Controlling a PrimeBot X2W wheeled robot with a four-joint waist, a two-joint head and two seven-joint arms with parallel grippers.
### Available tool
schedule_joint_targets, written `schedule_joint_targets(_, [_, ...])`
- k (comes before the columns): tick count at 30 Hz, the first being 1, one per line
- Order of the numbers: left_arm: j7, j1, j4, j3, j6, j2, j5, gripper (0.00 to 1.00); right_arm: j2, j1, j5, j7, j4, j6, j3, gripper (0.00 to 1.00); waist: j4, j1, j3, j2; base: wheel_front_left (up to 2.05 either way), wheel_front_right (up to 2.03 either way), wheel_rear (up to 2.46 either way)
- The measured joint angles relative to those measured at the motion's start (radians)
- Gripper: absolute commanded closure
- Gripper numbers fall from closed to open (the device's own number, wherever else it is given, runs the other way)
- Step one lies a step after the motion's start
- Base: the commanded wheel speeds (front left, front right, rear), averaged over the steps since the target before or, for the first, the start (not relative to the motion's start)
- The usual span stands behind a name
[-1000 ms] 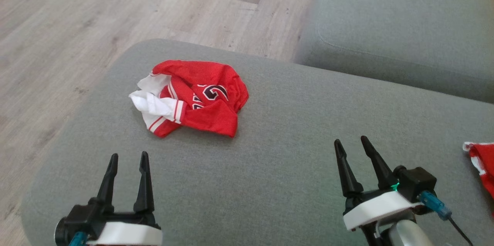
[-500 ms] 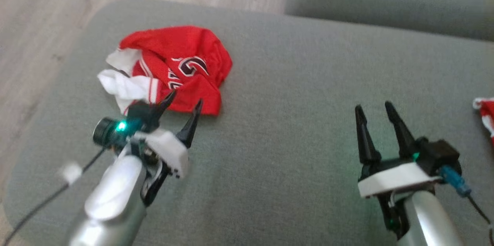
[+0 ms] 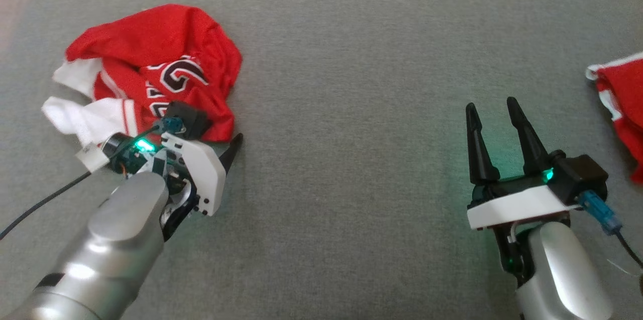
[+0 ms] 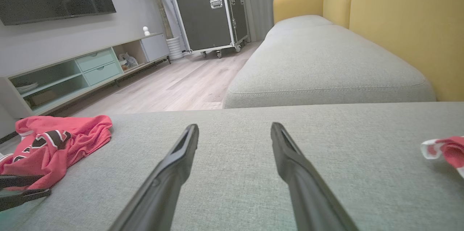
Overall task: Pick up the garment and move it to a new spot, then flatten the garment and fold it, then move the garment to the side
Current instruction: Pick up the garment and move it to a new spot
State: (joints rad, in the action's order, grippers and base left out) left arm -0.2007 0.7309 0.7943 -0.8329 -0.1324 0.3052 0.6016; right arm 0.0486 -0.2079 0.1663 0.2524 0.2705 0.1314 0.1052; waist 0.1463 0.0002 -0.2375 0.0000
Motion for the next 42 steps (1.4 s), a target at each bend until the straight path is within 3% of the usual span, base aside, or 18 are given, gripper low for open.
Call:
schedule_joint_targets(6, [0.042,0.034,0.069,-0.048,0.0,0.0,0.044,0.0,0.0,-0.012,0.0,0.0,-0.001,0.0,0.004,0.0,-0.038,-0.0002,-0.018,0.0,0.0,0.0,0.0])
schedule_joint_targets(7, [0.044,0.04,0.079,-0.054,0.0,-0.001,0.053,0.2,0.0,-0.012,0.0,0.0,-0.001,0.0,0.005,0.0,-0.042,-0.0001,-0.017,0.0,0.0,0.0,0.0])
schedule_joint_targets(8, [0.057,0.045,0.087,-0.075,0.0,-0.001,0.067,1.0,0.0,-0.012,0.0,0.0,0.0,0.0,0.008,0.0,-0.048,-0.0002,-0.012,0.0,0.0,0.0,0.0])
schedule_joint_targets(12, [0.131,0.045,0.108,-0.086,0.0,0.0,0.077,1.0,0.0,-0.012,0.0,0.0,0.002,0.0,0.012,0.0,-0.054,-0.0002,0.002,0.0,0.0,0.0,0.0])
schedule_joint_targets(18, [0.403,0.052,0.101,-0.069,0.0,-0.012,0.075,1.0,0.0,-0.008,-0.001,0.0,0.012,0.0,0.012,0.0,-0.06,-0.0002,0.048,0.0,0.0,0.0,0.0])
schedule_joint_targets(20, [0.437,0.061,0.079,-0.056,0.0,-0.025,0.069,1.0,0.0,-0.001,-0.001,0.0,0.014,0.0,0.007,0.0,-0.057,-0.0003,0.068,0.0,0.0,0.0,0.0])
schedule_joint_targets(31, [0.457,-0.009,-0.297,0.107,0.052,-0.082,-0.081,1.0,0.0,0.019,0.001,0.0,0.017,0.0,0.019,0.0,-0.06,-0.0003,0.123,0.0,0.0,0.0,0.0])
schedule_joint_targets(42, [0.457,-0.068,-0.4,0.137,0.048,-0.204,-0.223,1.0,0.0,0.013,0.01,0.0,0.0,0.0,0.006,0.0,-0.147,-0.0002,0.102,0.0,0.0,0.0,0.0])
